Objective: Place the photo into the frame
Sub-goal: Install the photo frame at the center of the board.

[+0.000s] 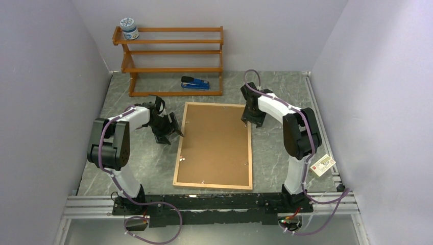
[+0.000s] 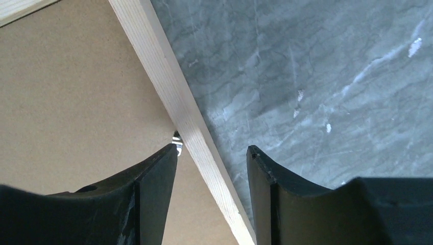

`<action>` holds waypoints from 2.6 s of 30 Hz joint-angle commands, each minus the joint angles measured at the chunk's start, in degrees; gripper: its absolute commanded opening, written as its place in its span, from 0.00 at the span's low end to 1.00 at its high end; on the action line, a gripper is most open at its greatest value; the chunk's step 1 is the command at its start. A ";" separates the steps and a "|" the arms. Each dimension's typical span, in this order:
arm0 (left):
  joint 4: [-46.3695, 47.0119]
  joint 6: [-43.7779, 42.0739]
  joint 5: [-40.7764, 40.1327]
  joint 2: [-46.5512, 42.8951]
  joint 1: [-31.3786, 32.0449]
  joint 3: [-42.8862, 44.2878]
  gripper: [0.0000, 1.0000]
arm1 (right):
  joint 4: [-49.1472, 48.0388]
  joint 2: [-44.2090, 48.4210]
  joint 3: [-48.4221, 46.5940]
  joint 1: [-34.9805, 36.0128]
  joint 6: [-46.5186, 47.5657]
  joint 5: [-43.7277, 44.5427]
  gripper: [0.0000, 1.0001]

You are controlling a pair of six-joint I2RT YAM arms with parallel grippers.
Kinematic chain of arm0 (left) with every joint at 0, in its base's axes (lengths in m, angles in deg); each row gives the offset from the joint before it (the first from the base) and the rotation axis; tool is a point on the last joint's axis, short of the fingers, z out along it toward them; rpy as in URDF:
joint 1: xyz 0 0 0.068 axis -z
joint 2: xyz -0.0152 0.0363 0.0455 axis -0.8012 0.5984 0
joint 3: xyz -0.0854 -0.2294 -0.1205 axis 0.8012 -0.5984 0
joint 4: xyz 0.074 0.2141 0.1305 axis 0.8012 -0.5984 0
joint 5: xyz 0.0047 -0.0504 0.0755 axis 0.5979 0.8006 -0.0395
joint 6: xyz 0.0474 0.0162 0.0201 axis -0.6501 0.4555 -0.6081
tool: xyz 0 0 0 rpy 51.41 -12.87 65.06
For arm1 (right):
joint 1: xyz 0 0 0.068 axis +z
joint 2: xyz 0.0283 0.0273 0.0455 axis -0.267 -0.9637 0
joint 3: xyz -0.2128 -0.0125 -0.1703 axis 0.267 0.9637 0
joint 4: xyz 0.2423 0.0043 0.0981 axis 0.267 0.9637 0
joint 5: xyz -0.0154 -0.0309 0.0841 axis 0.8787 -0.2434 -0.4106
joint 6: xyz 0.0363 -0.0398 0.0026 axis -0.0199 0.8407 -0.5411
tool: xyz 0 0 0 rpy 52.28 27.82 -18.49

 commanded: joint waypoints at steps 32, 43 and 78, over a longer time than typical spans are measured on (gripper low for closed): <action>-0.42 -0.78 -1.09 -0.07 -0.12 1.22 0.79 | -2.86 -4.63 -1.10 0.13 2.45 -0.50 0.43; -1.27 -1.90 -2.59 -1.40 -0.12 4.37 0.79 | -3.58 1.48 0.22 0.08 2.29 -0.06 0.57; 4.44 -0.63 7.63 2.22 -0.04 1.03 0.76 | 8.52 -6.23 -2.85 0.72 -1.30 2.65 0.28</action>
